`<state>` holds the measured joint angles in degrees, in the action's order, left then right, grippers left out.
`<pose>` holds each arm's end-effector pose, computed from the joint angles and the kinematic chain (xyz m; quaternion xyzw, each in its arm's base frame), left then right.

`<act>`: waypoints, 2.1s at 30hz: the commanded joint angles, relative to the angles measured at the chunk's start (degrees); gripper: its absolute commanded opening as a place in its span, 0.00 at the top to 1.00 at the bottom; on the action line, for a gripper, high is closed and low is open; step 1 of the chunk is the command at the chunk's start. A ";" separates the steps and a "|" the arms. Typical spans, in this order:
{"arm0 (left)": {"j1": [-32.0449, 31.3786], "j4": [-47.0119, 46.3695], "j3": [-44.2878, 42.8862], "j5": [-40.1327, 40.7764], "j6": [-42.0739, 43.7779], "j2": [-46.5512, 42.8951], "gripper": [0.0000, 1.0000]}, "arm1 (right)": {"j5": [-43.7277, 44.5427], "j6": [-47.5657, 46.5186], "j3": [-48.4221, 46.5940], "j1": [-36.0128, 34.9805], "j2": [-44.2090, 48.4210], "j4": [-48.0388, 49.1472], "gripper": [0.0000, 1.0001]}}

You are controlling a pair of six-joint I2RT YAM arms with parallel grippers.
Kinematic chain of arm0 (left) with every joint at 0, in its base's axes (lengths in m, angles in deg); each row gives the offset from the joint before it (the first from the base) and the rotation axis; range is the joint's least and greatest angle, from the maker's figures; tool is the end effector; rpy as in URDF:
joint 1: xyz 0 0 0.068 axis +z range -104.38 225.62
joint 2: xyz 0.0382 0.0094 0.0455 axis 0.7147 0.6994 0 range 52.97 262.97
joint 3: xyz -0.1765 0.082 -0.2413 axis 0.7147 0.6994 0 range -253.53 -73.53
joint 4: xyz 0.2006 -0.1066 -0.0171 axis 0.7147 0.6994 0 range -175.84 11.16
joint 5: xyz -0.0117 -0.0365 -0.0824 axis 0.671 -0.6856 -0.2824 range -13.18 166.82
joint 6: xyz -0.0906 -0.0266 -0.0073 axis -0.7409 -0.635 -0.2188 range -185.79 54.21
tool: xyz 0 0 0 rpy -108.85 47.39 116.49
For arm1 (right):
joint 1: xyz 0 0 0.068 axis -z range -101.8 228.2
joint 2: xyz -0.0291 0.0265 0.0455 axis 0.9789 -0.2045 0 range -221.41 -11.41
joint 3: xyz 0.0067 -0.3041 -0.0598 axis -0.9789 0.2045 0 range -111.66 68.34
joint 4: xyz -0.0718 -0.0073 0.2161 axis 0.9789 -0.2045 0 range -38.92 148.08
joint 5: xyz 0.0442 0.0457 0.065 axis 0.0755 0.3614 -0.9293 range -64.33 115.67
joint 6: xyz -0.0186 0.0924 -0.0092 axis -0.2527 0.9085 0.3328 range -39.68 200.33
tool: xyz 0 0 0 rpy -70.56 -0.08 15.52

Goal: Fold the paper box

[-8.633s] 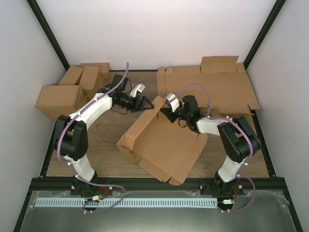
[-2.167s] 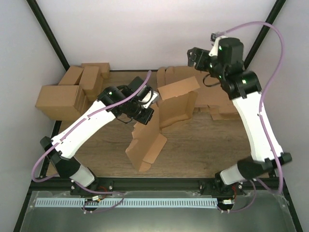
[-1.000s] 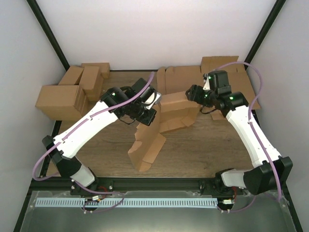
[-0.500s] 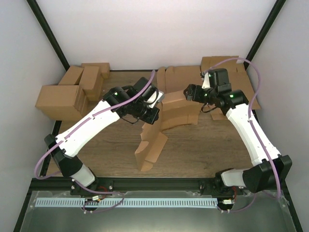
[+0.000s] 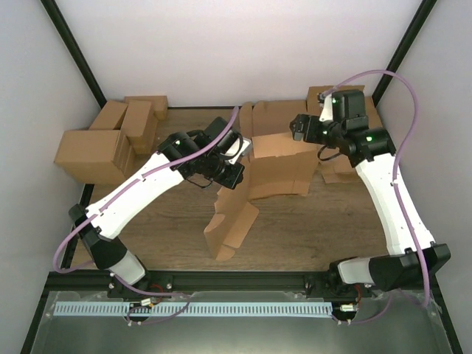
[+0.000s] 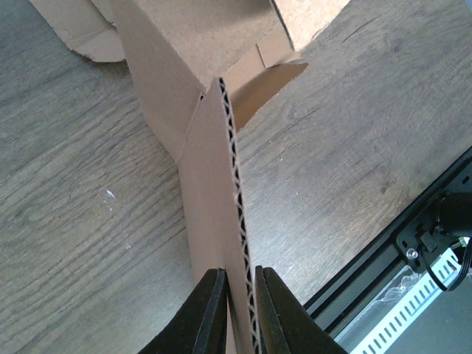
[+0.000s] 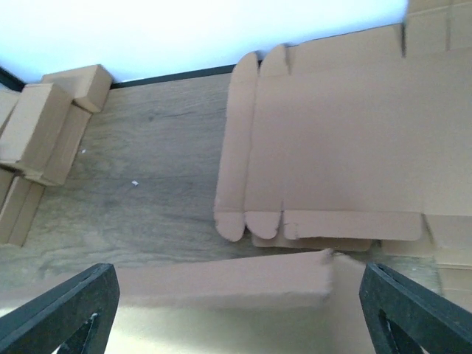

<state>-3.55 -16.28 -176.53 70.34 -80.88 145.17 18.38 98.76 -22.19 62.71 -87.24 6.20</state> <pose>0.1940 -0.2392 0.3776 0.2962 0.9149 -0.1891 0.1987 0.2470 0.0798 0.4215 -0.0052 0.8942 0.1840 0.4080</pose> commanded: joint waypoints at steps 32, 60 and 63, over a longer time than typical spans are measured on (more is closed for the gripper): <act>-0.29 0.14 -1.52 -0.07 3.40 0.94 0.88 | -48.51 18.23 13.55 19.87 -1.75 7.95 0.13; -0.04 -1.38 -1.70 -2.17 3.23 2.14 0.88 | -43.03 4.40 18.01 18.17 -0.92 1.60 0.25; -0.05 -1.49 -1.82 -2.46 3.23 2.35 0.88 | -42.55 3.97 18.71 18.12 -0.74 1.69 0.33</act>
<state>-3.51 -15.85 -177.27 69.81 -78.59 145.87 -24.20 104.99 -3.76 81.75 -89.23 9.85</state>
